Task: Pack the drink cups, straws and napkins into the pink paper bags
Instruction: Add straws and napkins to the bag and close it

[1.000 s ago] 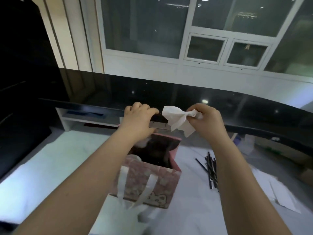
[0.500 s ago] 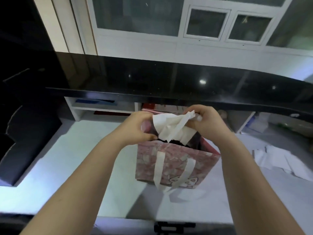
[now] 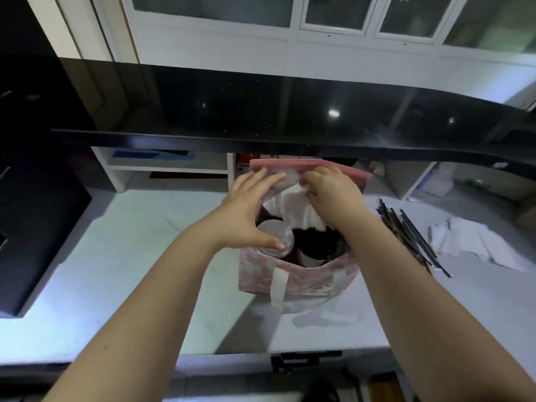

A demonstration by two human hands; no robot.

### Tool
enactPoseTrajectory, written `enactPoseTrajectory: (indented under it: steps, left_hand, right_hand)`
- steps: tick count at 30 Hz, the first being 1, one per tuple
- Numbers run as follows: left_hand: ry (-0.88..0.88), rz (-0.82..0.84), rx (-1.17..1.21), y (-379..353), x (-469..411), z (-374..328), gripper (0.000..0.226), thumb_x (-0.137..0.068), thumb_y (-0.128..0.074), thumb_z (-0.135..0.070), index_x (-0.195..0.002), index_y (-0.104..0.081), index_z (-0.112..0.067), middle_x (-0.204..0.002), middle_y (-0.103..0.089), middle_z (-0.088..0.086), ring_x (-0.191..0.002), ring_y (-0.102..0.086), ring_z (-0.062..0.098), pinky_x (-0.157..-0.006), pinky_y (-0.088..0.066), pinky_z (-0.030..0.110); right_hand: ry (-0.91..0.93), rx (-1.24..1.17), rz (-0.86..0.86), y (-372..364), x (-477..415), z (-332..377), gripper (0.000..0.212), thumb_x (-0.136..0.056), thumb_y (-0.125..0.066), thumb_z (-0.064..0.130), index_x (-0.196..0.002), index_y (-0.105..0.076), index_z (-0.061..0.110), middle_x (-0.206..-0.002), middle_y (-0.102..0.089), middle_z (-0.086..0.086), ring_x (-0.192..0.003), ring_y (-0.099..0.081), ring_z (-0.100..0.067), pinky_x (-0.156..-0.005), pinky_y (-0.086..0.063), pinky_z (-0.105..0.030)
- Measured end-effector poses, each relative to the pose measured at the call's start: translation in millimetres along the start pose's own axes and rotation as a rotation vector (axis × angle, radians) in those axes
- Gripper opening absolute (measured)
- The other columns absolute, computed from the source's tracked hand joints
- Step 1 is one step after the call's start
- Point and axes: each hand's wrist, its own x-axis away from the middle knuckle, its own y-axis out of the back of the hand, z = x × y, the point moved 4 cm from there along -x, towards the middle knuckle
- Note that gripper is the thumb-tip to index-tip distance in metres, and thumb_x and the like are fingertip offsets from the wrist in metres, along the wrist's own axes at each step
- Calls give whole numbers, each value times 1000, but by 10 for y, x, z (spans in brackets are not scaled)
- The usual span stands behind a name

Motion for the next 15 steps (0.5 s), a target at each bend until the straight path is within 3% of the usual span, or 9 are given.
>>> enactPoseTrajectory:
  steps: [5, 9, 12, 15]
  left_hand:
    - [-10, -28, 60, 10, 22, 19, 112, -65, -86, -49, -149, -14, -51, -162, -1, -17, -148, 9, 7, -119, -12, 46]
    - [-16, -86, 93, 37, 31, -15, 99, -70, -82, -51, -149, -22, -47, -160, -12, -15, -147, 1, 6, -118, -14, 43]
    - [-19, -278, 175, 22, 64, -31, 70, -78, -77, -46, -139, -43, -41, -145, -36, -18, -141, -22, 8, -118, -26, 42]
    - [-2, -504, 346, -36, 187, 48, 50, -76, -72, -52, -122, -59, -38, -131, -48, -24, -127, -43, -1, -107, -43, 35]
  right_hand:
    - [-9, 16, 3, 49, 34, -14, 33, -90, -59, 15, -123, -60, 22, -130, -56, 2, -126, -44, -21, -96, -41, -35]
    - [-73, -116, -39, 199, 109, -31, 28, -90, -60, 13, -117, -64, 20, -118, -61, 1, -112, -53, -19, -86, -46, -32]
    - [-153, -312, -109, 351, 280, -133, 23, -90, -63, 14, -109, -68, 25, -105, -64, 6, -92, -59, -11, -79, -52, -30]
    - [-233, -589, -235, 420, 647, -334, 24, -86, -69, 12, -95, -68, 35, -95, -66, 17, -85, -58, 4, -74, -49, -16]
